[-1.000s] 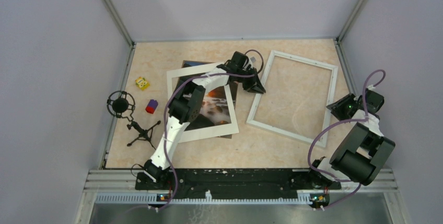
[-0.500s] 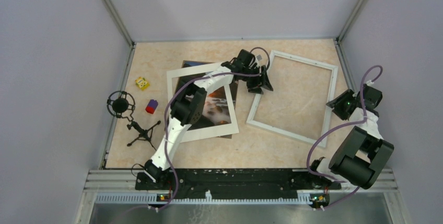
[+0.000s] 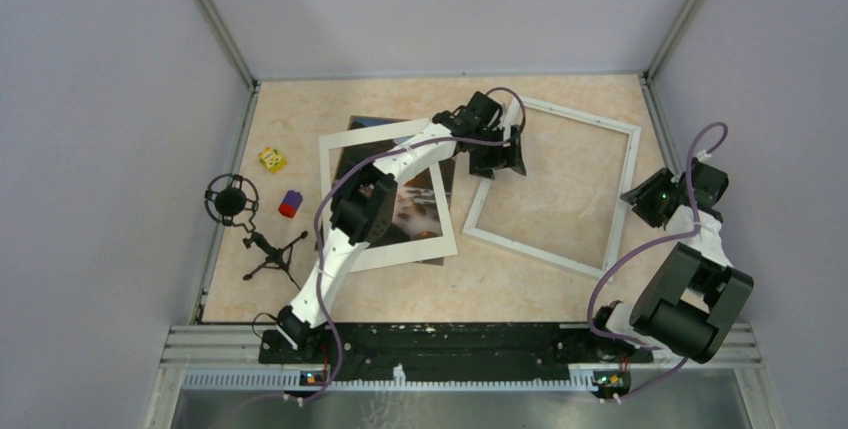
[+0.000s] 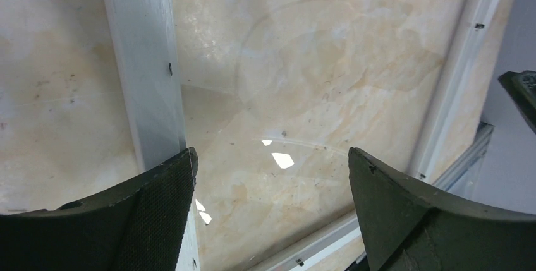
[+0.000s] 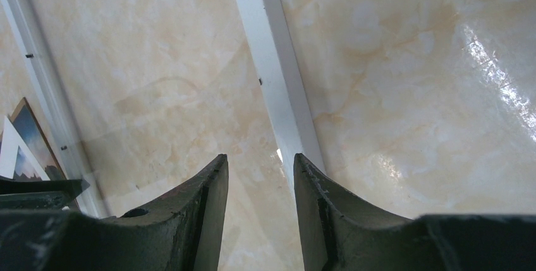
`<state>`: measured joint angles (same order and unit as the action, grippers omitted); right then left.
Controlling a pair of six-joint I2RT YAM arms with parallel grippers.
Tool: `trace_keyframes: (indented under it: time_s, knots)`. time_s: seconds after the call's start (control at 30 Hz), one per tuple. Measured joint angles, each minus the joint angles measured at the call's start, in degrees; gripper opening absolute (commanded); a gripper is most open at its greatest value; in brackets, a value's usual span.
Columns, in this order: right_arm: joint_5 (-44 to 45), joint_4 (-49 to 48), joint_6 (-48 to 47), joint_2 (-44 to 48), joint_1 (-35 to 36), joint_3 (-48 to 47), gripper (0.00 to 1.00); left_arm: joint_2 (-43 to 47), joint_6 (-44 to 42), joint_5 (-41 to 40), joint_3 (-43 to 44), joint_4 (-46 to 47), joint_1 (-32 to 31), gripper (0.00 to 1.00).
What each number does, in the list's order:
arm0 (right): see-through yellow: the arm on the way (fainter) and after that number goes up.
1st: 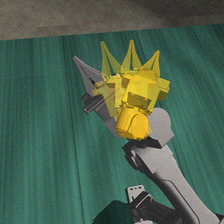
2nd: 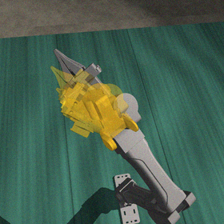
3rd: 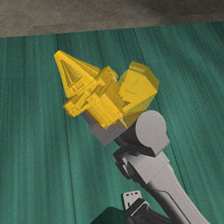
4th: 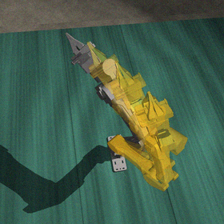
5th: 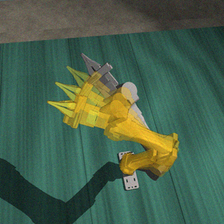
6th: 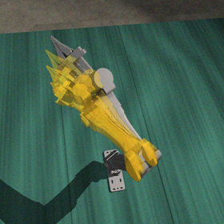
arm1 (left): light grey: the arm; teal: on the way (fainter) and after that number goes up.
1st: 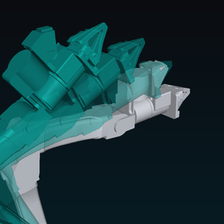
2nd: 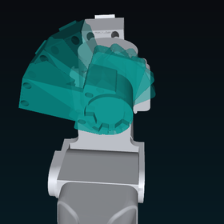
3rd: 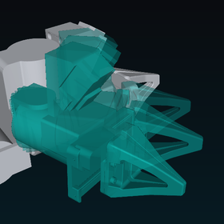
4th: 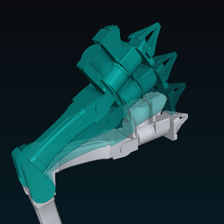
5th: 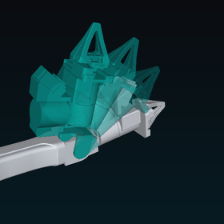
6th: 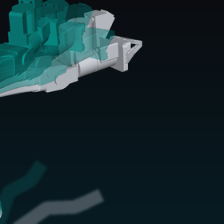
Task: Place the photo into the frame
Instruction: Place the photo frame item in the photo frame.
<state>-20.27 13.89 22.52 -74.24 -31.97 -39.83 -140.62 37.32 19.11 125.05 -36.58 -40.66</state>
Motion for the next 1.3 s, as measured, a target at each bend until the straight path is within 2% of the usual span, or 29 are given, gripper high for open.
trace_keyframes:
  time_s: [0.33, 1.1, 1.2, 1.3]
  knots:
    - [-1.29, -1.07, 0.02, 0.00, 0.00, 0.00, 0.43, 0.00, -1.79, -6.10, 1.97, -4.37, -1.70, 0.98]
    - [-3.48, -2.34, 0.17, 0.37, 0.11, 0.96, 0.43, 5.11, -4.00, -10.58, 1.84, -11.30, -1.64, 0.98]
    - [-3.48, -2.29, 0.11, 0.39, 0.35, 0.96, 0.43, 8.76, -5.62, -10.14, -0.92, -11.21, -1.11, 0.98]
    - [-3.43, -2.16, -0.04, 0.55, 2.23, 0.94, 0.44, 16.35, -7.10, -6.95, -9.88, -8.83, 0.02, 0.94]
